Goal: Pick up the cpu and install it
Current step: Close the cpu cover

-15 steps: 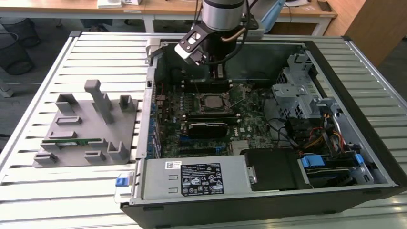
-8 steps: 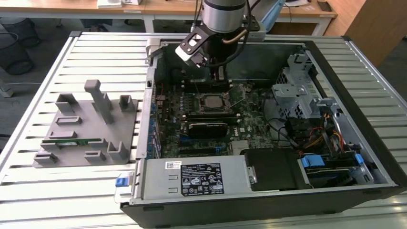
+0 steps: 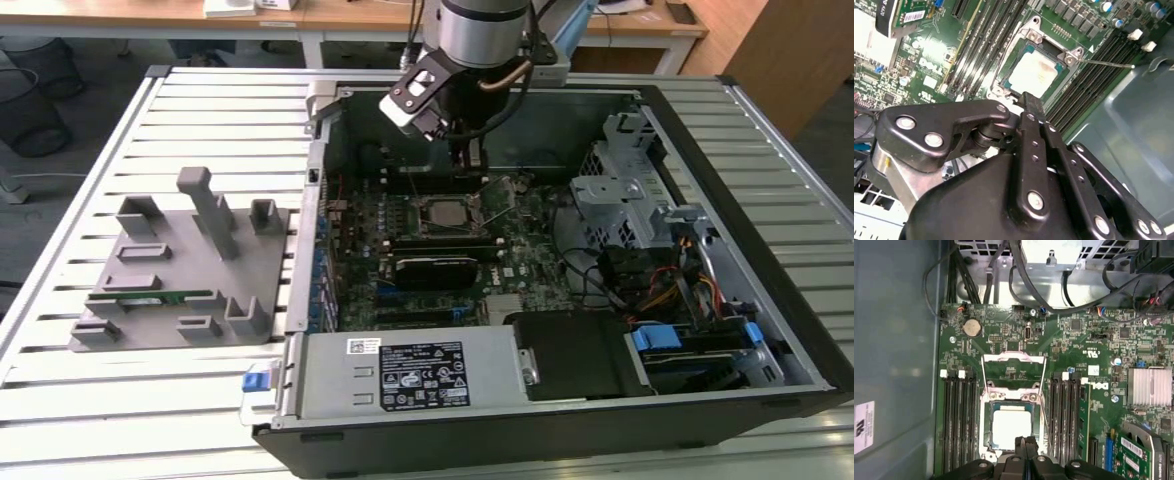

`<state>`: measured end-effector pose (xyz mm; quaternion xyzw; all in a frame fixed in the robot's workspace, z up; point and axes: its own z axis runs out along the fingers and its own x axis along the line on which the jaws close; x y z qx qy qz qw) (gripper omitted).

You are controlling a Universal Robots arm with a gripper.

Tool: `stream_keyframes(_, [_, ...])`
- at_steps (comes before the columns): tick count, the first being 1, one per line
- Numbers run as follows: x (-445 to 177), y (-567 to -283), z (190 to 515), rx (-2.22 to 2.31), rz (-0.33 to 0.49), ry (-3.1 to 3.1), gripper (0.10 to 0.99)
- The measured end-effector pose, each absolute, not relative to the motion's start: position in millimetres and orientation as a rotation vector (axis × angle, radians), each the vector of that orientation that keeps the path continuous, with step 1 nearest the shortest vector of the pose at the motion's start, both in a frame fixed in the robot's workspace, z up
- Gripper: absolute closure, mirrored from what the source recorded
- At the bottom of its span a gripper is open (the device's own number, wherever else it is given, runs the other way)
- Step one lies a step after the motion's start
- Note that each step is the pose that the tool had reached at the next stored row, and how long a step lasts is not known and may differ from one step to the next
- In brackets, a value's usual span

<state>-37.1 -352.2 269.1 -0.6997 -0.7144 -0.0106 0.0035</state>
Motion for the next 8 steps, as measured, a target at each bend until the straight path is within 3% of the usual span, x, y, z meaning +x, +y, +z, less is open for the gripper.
stream_keyframes(8, [-36.7, -352.5, 281.1, -2.188, -0.045, -2.235, 0.980])
